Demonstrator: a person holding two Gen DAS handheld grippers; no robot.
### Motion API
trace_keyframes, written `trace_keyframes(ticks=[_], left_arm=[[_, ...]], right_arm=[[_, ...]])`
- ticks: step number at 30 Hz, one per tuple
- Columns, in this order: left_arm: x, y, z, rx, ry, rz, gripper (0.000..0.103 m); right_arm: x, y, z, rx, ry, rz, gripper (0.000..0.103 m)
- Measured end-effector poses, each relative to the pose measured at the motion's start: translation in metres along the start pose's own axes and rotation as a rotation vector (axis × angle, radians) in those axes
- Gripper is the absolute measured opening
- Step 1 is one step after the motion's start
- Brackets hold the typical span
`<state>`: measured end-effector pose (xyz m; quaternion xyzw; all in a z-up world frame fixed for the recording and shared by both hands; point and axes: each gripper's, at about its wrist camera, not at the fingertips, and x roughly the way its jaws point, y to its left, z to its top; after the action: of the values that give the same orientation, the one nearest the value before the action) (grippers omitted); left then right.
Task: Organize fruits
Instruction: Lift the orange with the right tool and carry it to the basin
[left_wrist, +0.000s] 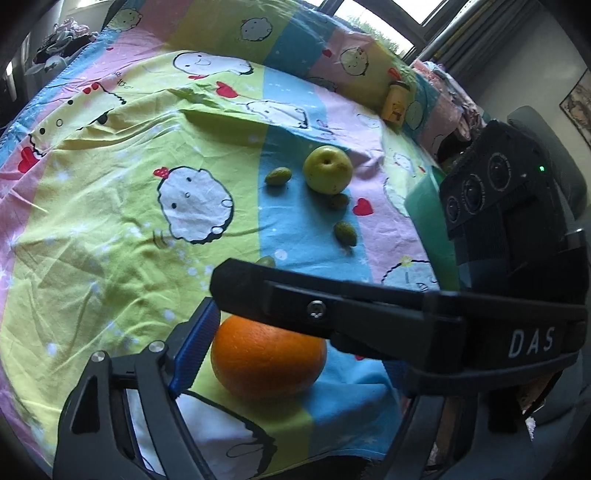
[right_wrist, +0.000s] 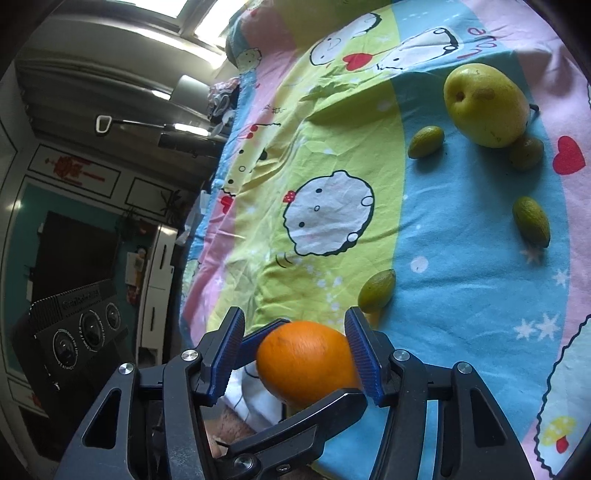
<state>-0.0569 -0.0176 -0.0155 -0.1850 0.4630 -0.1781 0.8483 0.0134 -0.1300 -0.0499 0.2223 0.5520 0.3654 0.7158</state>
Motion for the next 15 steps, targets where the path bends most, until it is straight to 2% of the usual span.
trace_keyframes(ticks=[1,2,6,9,15], left_arm=[[0.0,-0.002,0.001,0.009,0.002,-0.026,0.074],[0.0,-0.004,0.001,0.013,0.008,-0.019,0.075],[0.009,-0.003,0.002,-0.002,0.036,0.038,0.075],[0.007,0.004,0.004,-0.032,0.031,0.071,0.076],[0.002,0.02,0.005,-0.093,0.041,0.044,0.078]], right_arm=[[-0.001,0.002,-0.001,-0.011,0.004,0.022,0.058],[-0.002,0.003,-0.001,-0.014,0.008,0.039,0.057],[-0.001,-0.003,-0.001,0.008,-0.006,-0.082,0.057],[-0.003,-0.01,0.001,0.038,-0.007,-0.115,0.057],[-0.005,-0.014,0.004,0.051,-0.01,-0.097,0.057]])
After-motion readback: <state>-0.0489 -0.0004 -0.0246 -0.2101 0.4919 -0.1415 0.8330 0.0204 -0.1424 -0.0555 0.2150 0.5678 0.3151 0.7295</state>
